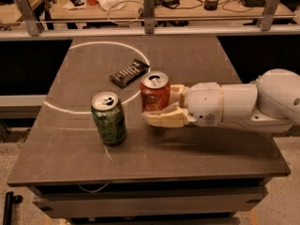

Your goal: Move coke can near green can

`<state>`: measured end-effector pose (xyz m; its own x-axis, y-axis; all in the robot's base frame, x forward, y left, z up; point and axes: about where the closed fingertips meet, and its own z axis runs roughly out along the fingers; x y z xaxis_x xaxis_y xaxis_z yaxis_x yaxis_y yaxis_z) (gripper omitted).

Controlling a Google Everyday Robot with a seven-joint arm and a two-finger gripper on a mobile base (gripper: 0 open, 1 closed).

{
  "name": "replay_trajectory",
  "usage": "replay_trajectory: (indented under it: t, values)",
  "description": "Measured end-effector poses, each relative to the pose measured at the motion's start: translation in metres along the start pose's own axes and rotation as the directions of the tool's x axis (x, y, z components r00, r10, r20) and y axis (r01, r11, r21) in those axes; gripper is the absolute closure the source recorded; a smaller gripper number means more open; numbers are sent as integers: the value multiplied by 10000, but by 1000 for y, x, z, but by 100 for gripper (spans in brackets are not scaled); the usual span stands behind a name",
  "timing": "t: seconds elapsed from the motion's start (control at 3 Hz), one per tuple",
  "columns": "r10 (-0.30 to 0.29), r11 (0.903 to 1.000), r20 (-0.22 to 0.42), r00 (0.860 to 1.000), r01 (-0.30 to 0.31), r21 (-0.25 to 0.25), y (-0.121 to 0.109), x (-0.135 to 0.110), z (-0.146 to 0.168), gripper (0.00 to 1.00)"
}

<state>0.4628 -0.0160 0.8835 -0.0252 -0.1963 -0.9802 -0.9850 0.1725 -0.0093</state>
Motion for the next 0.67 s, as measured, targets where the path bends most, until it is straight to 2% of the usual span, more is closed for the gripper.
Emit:
replay_trajectory:
  t: [0.33, 0.67]
  values:
    - [-405, 9987, -37, 9992, 406, 306, 2, 8, 11, 100]
    - [-290, 9993, -20, 9996, 290, 236, 7, 15, 21, 100]
